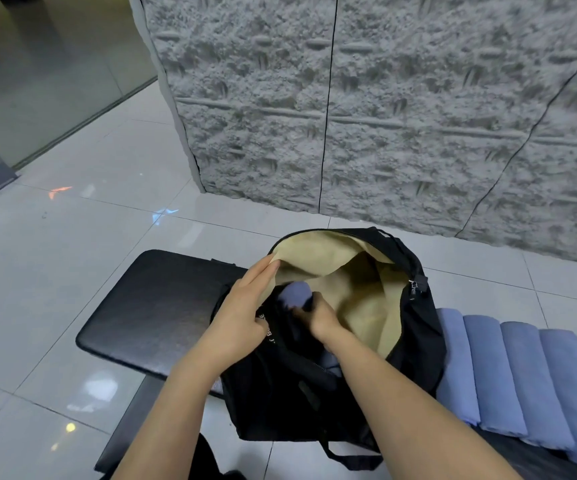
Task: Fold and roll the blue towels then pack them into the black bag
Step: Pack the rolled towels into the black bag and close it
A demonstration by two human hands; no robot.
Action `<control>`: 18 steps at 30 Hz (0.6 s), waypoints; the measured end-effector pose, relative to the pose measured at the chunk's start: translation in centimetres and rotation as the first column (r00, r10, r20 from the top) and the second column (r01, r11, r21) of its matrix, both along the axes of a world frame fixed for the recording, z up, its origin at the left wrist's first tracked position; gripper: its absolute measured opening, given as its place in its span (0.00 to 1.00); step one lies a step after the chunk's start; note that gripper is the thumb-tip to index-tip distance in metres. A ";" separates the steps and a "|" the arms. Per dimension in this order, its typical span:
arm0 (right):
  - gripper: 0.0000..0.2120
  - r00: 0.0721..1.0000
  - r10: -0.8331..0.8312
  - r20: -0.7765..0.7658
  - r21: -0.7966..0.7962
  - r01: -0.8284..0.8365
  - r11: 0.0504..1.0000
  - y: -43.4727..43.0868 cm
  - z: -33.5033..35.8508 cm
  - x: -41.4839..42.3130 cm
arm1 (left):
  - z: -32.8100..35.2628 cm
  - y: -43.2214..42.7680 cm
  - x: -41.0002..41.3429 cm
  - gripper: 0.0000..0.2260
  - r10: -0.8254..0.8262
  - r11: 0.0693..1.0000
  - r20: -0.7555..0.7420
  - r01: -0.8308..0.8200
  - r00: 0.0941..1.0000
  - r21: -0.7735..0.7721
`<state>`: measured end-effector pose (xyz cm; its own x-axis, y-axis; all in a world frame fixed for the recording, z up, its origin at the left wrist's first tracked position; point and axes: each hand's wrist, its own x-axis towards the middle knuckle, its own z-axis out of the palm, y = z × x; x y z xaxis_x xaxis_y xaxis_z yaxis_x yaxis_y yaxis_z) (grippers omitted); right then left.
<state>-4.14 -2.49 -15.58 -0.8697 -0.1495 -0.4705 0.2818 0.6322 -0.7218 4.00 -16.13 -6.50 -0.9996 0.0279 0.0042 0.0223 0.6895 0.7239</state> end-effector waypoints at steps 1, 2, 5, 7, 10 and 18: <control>0.23 0.998 0.057 -0.029 0.112 -0.054 0.992 -0.2 0.0 0.4 | 0.0 -0.2 0.1 0.42 -0.006 1.000 0.003 0.006 1.000 0.001; 0.26 0.995 0.097 -0.033 0.210 -0.088 0.974 -0.2 0.0 0.8 | 0.0 -0.3 0.1 0.43 -0.013 1.000 0.005 0.013 1.000 -0.002; 0.27 0.992 0.125 0.012 0.274 -0.123 0.954 -0.3 0.1 1.7 | -0.1 -0.6 0.0 0.42 -0.020 1.000 0.009 0.020 1.000 -0.014; 0.24 0.991 0.131 0.024 0.167 -0.134 0.977 -0.4 0.1 1.7 | -0.3 -0.6 0.0 0.42 -0.019 0.999 0.005 0.019 1.000 -0.028; 0.25 0.988 0.155 0.020 0.133 -0.156 0.979 -0.7 0.4 1.8 | -0.6 -0.7 0.2 0.42 -0.002 0.999 0.013 0.003 1.000 -0.039; 0.47 0.905 0.426 0.019 0.376 -0.401 0.835 -0.9 0.8 4.4 | -1.0 -0.8 0.2 0.43 -0.010 0.998 0.004 0.010 1.000 -0.057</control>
<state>0.30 -3.40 -14.74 -0.7947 -0.3319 -0.5083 -0.1029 0.8988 -0.4260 4.22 -16.91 -7.54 -0.9993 0.0381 -0.0018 0.0265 0.7297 0.6832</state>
